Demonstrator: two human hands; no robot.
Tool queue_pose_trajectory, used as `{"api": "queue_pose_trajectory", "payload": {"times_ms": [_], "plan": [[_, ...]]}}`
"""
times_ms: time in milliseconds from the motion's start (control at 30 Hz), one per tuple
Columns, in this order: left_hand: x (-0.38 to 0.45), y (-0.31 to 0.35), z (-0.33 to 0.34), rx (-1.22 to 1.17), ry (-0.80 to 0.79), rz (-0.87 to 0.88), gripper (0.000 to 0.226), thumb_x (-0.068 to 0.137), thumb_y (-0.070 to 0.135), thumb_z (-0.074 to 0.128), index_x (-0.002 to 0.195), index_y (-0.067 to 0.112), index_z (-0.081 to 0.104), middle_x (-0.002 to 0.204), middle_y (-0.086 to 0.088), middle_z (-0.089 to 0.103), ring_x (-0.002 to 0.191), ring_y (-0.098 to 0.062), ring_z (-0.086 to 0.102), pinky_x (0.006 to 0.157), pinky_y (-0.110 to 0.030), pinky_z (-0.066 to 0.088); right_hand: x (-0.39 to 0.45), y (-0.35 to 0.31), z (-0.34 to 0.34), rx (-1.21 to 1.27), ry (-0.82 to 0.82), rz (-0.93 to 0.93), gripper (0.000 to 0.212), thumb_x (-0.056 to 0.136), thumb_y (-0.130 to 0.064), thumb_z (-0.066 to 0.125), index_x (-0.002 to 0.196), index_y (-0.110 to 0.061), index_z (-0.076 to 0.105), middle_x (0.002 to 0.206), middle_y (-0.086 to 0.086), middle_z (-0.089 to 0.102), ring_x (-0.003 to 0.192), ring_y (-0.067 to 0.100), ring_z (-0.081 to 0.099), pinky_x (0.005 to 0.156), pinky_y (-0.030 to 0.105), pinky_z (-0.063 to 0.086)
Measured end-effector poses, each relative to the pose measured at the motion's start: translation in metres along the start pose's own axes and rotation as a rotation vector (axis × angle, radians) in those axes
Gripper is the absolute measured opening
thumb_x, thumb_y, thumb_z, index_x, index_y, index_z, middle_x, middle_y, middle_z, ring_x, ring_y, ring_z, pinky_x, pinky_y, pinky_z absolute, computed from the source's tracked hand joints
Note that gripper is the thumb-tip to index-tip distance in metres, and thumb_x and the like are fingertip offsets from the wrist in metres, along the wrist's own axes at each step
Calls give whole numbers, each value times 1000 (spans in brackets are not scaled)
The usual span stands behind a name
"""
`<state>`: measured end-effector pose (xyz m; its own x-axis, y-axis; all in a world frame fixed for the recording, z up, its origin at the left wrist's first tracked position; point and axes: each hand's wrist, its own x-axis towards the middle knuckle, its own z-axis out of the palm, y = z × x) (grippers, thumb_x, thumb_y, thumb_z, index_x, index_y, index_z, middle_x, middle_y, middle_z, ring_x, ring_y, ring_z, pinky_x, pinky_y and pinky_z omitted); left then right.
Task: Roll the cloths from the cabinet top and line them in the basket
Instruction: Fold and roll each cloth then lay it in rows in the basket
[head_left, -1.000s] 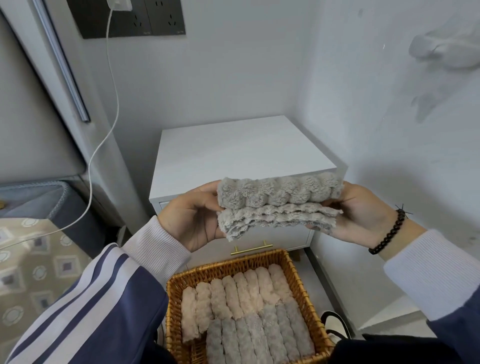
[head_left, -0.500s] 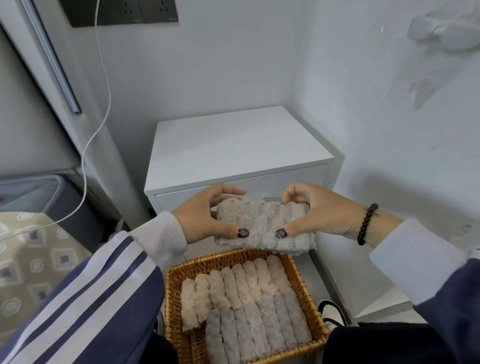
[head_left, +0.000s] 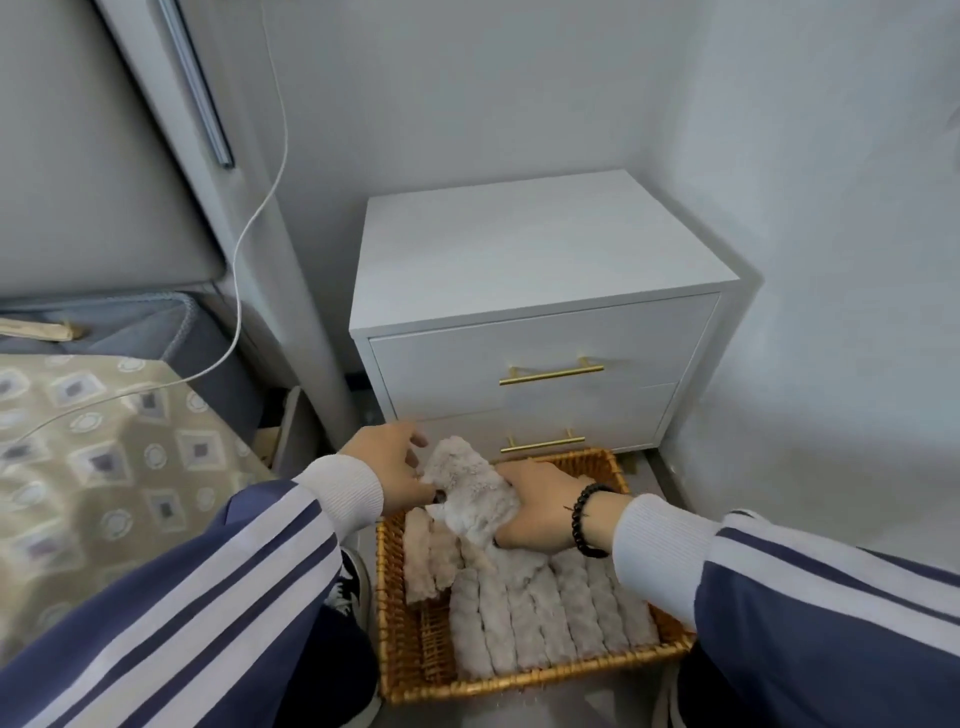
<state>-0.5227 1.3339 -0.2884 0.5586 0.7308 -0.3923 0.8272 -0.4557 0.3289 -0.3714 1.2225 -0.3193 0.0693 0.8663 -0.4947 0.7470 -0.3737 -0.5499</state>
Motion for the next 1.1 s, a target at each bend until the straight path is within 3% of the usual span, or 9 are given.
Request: {"api": "queue_pose_trajectory", "payload": {"times_ms": [100,200,267,333,467,667,833,933,1100], "plan": [[1,-20,13,-264,-115,-230,34,90,34,63,110,12,46,111,-11,67,89,-22,71,82,-34,58,13,-8,22,-49,97,73,42,85,-34,62,123,-22,49,117,-1,57,111,25,55,80,28,37],[2,-31,31,-622,-286,-357,32,95,39,53,110,11,51,117,-16,62,85,-25,73,79,-36,59,26,-17,55,31,209,92,25,84,-35,56,103,-21,46,95,0,54,96,25,53,75,31,38],[9,-37,46,-758,-287,-396,39,93,42,56,118,12,48,117,-14,59,88,-28,71,83,-39,58,37,-24,85,91,261,104,34,80,-37,52,109,-22,43,100,1,52,98,25,52,81,34,46],[19,-42,60,-822,-253,-426,53,87,39,65,129,13,46,122,-14,58,96,-32,68,84,-42,57,44,-29,112,149,281,116,54,80,-35,50,130,-25,34,114,4,55,103,27,57,84,39,51],[37,-57,91,-667,-233,-448,84,68,43,75,138,10,42,126,-14,57,109,-31,59,87,-42,55,53,-29,160,121,264,160,73,93,-30,48,151,-24,3,145,6,39,125,24,47,103,34,41],[59,-72,140,-463,-224,-438,50,86,33,62,127,7,51,121,-9,60,96,-20,55,79,-25,42,76,-10,200,191,122,248,81,96,-28,48,151,-24,-11,151,4,30,127,19,45,104,32,39],[76,-74,168,-398,-209,-498,35,87,27,59,114,9,48,113,-5,57,109,-27,57,76,-24,40,99,7,216,262,30,300,83,94,-35,51,151,-26,-9,146,6,39,125,22,47,105,37,40],[90,-80,190,-352,-254,-479,63,68,40,57,121,6,57,120,-9,62,106,-28,60,79,-27,46,111,13,224,288,-4,336,75,95,-41,49,152,-19,5,146,8,39,128,23,45,107,35,37],[101,-95,218,-209,-365,-503,47,91,35,56,124,2,57,126,-14,60,118,-28,56,93,-31,43,122,18,245,208,-166,404,72,96,-43,45,150,-12,9,139,7,46,123,22,51,101,31,41]]}}
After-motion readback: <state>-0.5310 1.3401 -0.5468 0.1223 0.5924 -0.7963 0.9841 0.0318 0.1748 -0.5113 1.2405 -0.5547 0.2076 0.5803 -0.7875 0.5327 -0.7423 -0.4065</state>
